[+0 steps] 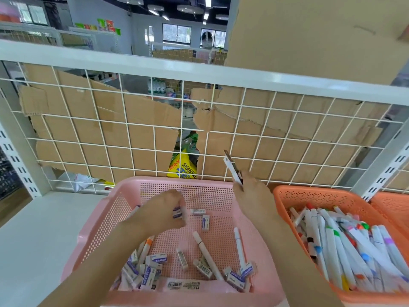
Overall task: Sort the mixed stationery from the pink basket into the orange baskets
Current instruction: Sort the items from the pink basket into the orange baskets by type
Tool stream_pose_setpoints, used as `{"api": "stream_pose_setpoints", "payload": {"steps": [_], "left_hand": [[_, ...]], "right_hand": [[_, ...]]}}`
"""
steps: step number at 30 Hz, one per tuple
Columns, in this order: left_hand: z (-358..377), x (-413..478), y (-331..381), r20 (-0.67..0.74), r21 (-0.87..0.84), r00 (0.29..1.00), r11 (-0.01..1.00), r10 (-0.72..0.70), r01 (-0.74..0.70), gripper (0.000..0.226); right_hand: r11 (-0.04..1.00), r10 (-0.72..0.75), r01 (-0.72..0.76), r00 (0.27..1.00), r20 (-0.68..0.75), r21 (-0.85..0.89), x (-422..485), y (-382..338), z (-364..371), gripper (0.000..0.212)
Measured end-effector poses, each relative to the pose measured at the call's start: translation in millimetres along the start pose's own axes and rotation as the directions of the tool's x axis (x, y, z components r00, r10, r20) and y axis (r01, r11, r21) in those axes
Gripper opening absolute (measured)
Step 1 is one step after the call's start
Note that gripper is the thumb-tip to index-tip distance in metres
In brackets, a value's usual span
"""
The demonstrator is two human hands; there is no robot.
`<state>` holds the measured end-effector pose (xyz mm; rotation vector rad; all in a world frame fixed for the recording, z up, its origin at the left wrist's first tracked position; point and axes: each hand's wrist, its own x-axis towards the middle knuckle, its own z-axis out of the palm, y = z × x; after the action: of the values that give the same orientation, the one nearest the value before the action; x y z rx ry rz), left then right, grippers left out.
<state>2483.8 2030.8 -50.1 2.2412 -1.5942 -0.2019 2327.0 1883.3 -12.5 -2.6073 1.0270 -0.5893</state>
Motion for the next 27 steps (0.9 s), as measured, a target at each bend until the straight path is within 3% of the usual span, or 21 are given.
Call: {"api": "stream_pose_setpoints", "payload": {"steps": [7, 15, 22, 27], "left_hand": [[-18.2, -15.1, 19.4, -0.186, -0.105, 0.982, 0.994, 0.022, -0.042, 0.027], [5.3, -13.8, 37.5, -0.17, -0.201, 0.981, 0.971, 0.098, -0.132, 0.033], [18.9, -5.8, 79.6, -0.206, -0.165, 0.968, 0.97, 0.143, -0.178, 0.03], [28.4, -1.7, 130.1, -0.293, -0.178, 0.948, 0.967, 0.127, -0.185, 0.031]], "right_hand": [[0.986, 0.1, -0.118, 0.983, -0.151, -0.114, -29.2, 43.1, -45.3, 0.023], [0.957, 0.234, -0.265, 0.946, -0.225, -0.117, -86.1, 108.7, -87.6, 0.023], [0.905, 0.329, -0.393, 0.888, -0.32, -0.161, -135.3, 162.5, -117.8, 0.027], [0.897, 0.368, -0.428, 0.861, -0.351, -0.112, -168.4, 202.9, -145.0, 0.018]]}}
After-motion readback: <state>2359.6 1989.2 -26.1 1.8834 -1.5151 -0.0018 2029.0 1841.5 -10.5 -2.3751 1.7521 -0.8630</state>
